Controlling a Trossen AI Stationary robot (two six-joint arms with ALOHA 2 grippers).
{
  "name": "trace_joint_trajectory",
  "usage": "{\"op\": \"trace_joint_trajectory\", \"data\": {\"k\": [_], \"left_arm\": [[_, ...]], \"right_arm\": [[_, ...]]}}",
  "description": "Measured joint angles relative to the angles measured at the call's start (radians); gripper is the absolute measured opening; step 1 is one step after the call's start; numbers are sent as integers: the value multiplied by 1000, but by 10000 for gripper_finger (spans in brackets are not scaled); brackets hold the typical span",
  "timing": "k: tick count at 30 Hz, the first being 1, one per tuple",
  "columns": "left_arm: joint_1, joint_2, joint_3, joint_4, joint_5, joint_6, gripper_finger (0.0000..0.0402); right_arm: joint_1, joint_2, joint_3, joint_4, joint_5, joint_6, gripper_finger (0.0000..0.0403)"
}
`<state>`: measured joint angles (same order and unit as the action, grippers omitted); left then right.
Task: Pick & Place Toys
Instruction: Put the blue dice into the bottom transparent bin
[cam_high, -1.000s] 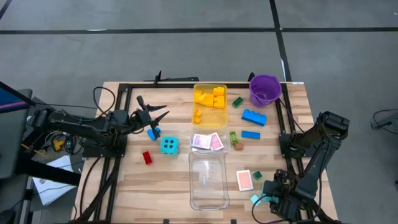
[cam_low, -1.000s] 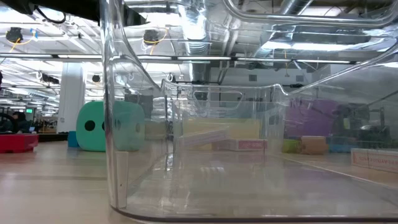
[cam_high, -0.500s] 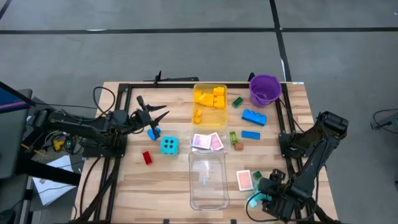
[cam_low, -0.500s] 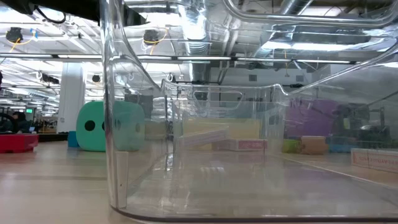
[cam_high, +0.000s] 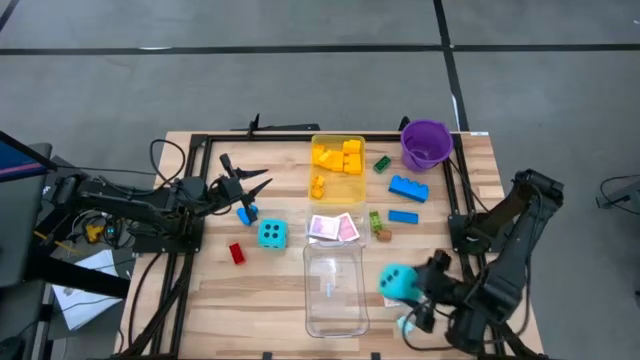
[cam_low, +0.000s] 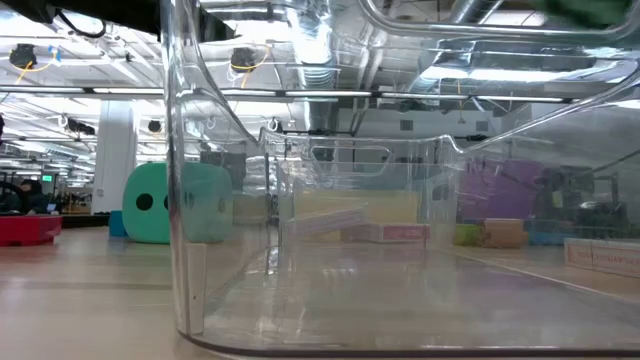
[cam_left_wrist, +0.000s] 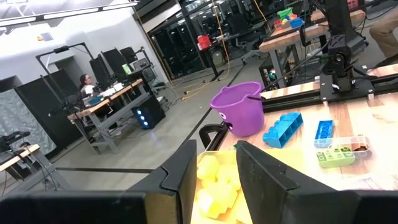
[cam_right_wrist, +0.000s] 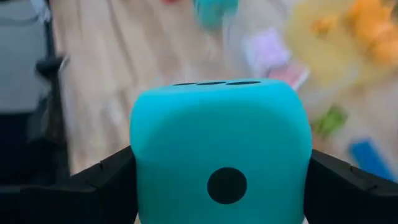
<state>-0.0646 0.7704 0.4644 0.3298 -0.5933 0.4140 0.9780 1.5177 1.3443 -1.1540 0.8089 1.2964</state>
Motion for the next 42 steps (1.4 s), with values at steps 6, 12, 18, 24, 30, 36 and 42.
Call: {"op": "trace_joint_trajectory", "data": {"k": [6,12,18,24,30,36,42], "left_arm": [[-1,0,0,-1,0,0,108],[-29,0,0,-22,0,0,108],[-53,0,0,-23,1,20,108],[-75,0,0,-23,1,20,108],[-88,0,0,-22,88,16,108],[-88,0,0,-24,217,-27,108],[-89,25,-1,-41,625,-106,108]], "right_arm": [[-142,13,6,251,139,-402,324],[-240,71,9,513,150,-758,331],[-291,168,8,528,127,-750,325],[-324,282,7,627,78,-775,330],[-338,334,7,670,79,-766,337],[-338,354,8,647,79,-716,353],[-337,354,8,638,80,-682,357]]}}
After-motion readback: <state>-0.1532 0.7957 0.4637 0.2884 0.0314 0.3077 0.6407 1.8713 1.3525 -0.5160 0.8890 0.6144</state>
